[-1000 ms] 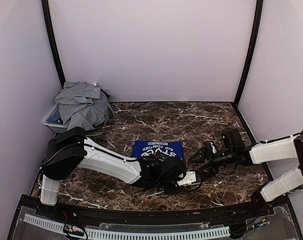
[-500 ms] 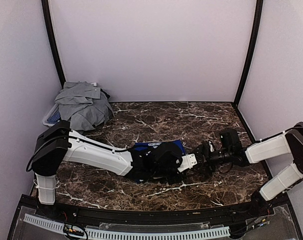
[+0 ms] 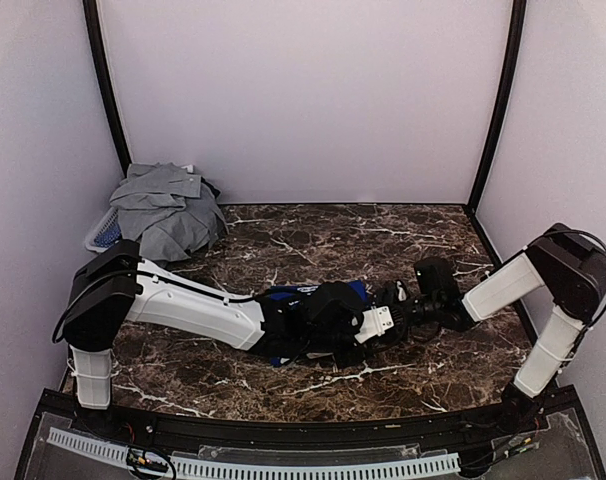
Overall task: Fold and stack the mixed laundry pile
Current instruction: Pass from the left arm to the right
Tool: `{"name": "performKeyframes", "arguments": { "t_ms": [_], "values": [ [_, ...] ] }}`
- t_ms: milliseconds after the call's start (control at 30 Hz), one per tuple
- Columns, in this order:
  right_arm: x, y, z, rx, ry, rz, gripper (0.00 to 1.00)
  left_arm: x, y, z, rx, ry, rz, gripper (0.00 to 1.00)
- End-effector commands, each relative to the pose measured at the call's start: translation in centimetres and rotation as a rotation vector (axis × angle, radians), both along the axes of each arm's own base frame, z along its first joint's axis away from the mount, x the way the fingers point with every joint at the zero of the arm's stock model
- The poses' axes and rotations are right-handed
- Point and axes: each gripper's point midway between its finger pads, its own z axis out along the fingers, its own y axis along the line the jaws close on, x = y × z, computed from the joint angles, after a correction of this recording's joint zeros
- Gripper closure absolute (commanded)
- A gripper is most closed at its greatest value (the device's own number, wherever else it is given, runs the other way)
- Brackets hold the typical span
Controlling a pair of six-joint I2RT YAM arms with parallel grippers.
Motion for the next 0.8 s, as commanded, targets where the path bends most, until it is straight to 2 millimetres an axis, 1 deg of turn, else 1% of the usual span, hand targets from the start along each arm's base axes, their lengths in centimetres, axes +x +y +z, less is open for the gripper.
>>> {"name": "performKeyframes", "arguments": {
  "t_ms": [0, 33, 100, 200, 267, 333, 367, 433, 467, 500, 533, 567, 600, 633, 667, 700, 733, 767],
  "values": [
    [1.8, 1.2, 0.4, 0.003, -0.032, -0.043, 0.37, -0.1, -0.3, 2.8, -0.071, -0.012, -0.016, 1.0],
    [1.8, 1.2, 0.1, -0.006, -0.02, -0.047, 0.39, -0.1, -0.3, 2.7, -0.069, -0.012, -0.014, 1.0],
    [1.8, 1.1, -0.5, -0.02, -0.002, -0.055, 0.49, 0.0, -0.2, 2.5, -0.065, -0.01, -0.011, 1.0],
    [1.9, 0.7, -1.1, -0.051, 0.003, -0.072, 0.65, 0.0, -0.1, 2.3, -0.059, -0.009, -0.009, 1.0],
    [2.1, 0.6, -1.3, -0.075, -0.009, -0.072, 0.79, -0.1, -0.1, 2.2, -0.059, -0.006, -0.01, 1.0],
    [2.3, 0.6, -1.5, -0.101, -0.022, -0.058, 0.96, 0.0, -0.1, 2.2, -0.059, -0.008, -0.008, 1.0],
    [2.4, 0.6, -1.5, -0.111, -0.03, -0.05, 1.0, 0.0, -0.1, 2.2, -0.061, -0.008, -0.005, 1.0],
    [2.7, 0.5, -1.3, -0.138, -0.048, -0.038, 1.0, 0.2, -0.1, 2.3, -0.063, -0.009, 0.004, 1.0],
    [2.7, 0.3, -1.3, -0.16, -0.059, -0.031, 1.0, 0.4, 0.0, 2.3, -0.058, -0.01, 0.016, 0.98],
    [2.7, 0.0, -1.2, -0.19, -0.069, -0.025, 1.0, 0.6, 0.0, 2.4, -0.062, -0.002, 0.032, 0.94],
    [2.7, -0.4, -1.1, -0.222, -0.085, -0.018, 1.0, 0.7, 0.2, 2.2, -0.049, 0.006, 0.047, 0.82],
    [2.7, -1.0, -1.1, -0.266, -0.093, -0.012, 1.0, 1.1, 0.3, 2.3, -0.054, 0.02, 0.07, 0.66],
    [2.7, -1.6, -1.2, -0.315, -0.106, -0.004, 1.0, 1.4, 0.6, 2.3, -0.046, 0.024, 0.091, 0.59],
    [2.8, -2.2, -1.1, -0.362, -0.124, 0.0, 1.0, 1.7, 0.9, 2.3, -0.05, 0.037, 0.114, 0.5],
    [2.7, -3.0, -1.2, -0.416, -0.131, 0.007, 1.0, 2.0, 1.1, 2.5, -0.051, 0.042, 0.128, 0.47],
    [2.7, -3.7, -1.1, -0.46, -0.145, 0.013, 1.0, 2.3, 1.5, 2.3, -0.053, 0.055, 0.149, 0.41],
    [2.8, -4.5, -1.1, -0.505, -0.156, 0.016, 1.0, 2.5, 1.8, 2.8, -0.064, 0.057, 0.16, 0.39],
    [2.8, -5.1, -1.1, -0.547, -0.17, 0.027, 1.0, 2.8, 2.4, 2.5, -0.062, 0.07, 0.179, 0.36]
  ]
}}
